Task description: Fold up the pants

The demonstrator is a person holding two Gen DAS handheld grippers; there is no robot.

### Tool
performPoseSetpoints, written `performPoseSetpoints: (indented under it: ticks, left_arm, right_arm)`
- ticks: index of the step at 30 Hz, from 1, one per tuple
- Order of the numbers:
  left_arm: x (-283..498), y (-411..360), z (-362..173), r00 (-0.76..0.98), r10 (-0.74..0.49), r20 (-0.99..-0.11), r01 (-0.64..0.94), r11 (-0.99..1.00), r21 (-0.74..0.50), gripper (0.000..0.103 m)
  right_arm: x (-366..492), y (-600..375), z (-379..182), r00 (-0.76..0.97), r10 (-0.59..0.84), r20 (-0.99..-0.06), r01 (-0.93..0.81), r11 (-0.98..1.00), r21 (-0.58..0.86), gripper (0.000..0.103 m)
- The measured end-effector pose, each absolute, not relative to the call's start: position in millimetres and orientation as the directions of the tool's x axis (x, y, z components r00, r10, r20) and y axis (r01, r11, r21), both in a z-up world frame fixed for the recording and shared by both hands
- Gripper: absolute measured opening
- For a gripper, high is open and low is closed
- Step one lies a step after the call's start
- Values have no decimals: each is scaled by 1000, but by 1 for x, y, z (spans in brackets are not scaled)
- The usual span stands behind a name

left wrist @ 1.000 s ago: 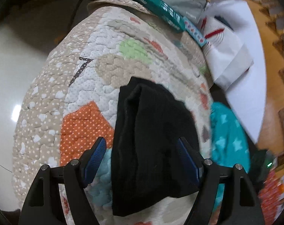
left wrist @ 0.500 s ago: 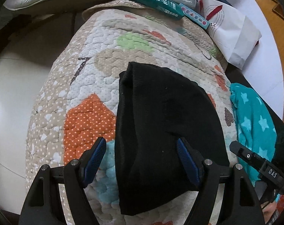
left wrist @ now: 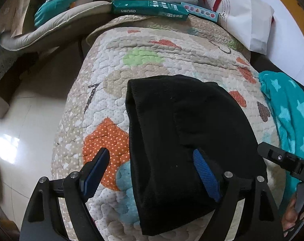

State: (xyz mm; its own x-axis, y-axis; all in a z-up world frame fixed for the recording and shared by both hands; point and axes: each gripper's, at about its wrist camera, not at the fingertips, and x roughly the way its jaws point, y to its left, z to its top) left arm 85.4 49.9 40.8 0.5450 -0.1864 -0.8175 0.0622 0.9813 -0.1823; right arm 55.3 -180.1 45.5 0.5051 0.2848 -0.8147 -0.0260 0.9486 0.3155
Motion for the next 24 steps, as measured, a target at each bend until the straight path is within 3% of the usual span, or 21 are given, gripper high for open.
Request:
performPoseSetpoints:
  ticks: [17,24]
  left_arm:
    - [90,52,35,512,-211,-833,51,975,-216,84]
    - [92,52,33,494,-220,-841,45,973,-228,85]
  right_arm:
    - [60,-181,45,487,291,-823,-21,947,322,84]
    - [89,-172,73,450,320,-834,-55,942,332,84]
